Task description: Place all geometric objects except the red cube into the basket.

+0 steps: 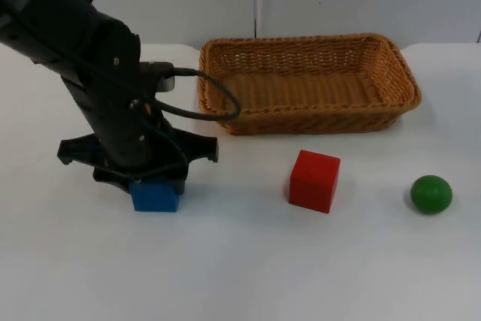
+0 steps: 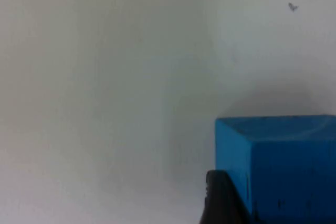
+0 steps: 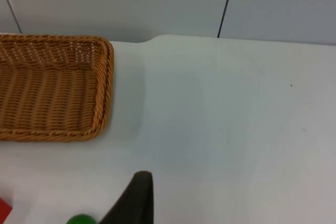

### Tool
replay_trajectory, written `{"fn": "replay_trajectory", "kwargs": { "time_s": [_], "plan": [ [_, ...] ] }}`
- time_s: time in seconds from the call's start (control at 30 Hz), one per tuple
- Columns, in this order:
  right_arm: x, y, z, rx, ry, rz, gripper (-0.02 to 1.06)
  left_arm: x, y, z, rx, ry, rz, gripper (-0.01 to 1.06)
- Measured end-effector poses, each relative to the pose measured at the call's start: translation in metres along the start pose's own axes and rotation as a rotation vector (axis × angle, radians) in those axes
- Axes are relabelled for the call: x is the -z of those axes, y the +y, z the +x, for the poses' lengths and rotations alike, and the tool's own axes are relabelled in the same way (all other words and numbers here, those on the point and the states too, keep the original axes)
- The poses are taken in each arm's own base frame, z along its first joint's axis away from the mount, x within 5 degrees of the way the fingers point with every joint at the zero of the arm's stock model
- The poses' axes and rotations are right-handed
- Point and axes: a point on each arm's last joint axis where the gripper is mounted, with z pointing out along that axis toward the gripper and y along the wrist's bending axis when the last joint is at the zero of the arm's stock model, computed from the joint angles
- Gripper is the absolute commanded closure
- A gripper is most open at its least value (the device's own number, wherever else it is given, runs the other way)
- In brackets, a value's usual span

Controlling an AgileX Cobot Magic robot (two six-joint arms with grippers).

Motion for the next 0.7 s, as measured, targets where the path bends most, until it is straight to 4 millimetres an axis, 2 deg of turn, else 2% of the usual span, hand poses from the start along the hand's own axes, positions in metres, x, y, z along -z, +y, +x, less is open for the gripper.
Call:
{"fn": "replay_trajectory", "kwargs": {
  "time_s": [0.13,0.23,0.27,0.3,0.4,0.43,0.53,0.57,0.63,0.7],
  "plan": [
    [0.000,0.000,0.000,0.002,0.000,0.001,0.01,0.018,0.000,-0.006,-0.026,-0.041,0.000,1.04],
    [0.000,0.000,0.000,0.002,-0.002,0.001,0.01,0.058,-0.001,-0.019,-0.066,-0.159,0.022,1.04],
    [0.000,0.000,0.000,0.002,-0.002,0.001,0.01,0.058,-0.001,-0.019,-0.066,-0.159,0.022,1.04],
    [0.000,0.000,0.000,0.002,-0.002,0.001,0.01,0.069,0.000,-0.022,-0.077,-0.194,0.028,1.04],
    [0.000,0.000,-0.001,0.002,-0.006,0.000,0.01,0.111,0.001,-0.030,-0.110,-0.316,0.047,1.04],
    [0.000,0.000,-0.001,0.002,-0.006,0.000,0.01,0.111,0.001,-0.030,-0.110,-0.316,0.047,1.04],
    [0.000,0.000,-0.002,0.002,-0.018,-0.002,0.01,0.153,0.002,-0.035,-0.124,-0.457,0.092,1.04],
    [0.000,0.000,-0.002,0.002,-0.018,-0.002,0.01,0.153,0.002,-0.035,-0.124,-0.457,0.092,1.04],
    [0.000,0.000,-0.002,0.002,-0.021,-0.002,0.01,0.170,0.001,-0.037,-0.127,-0.526,0.123,1.04],
    [0.000,0.000,-0.002,0.002,-0.021,-0.002,0.01,0.175,0.001,-0.037,-0.127,-0.547,0.134,1.04]
  ]
}}
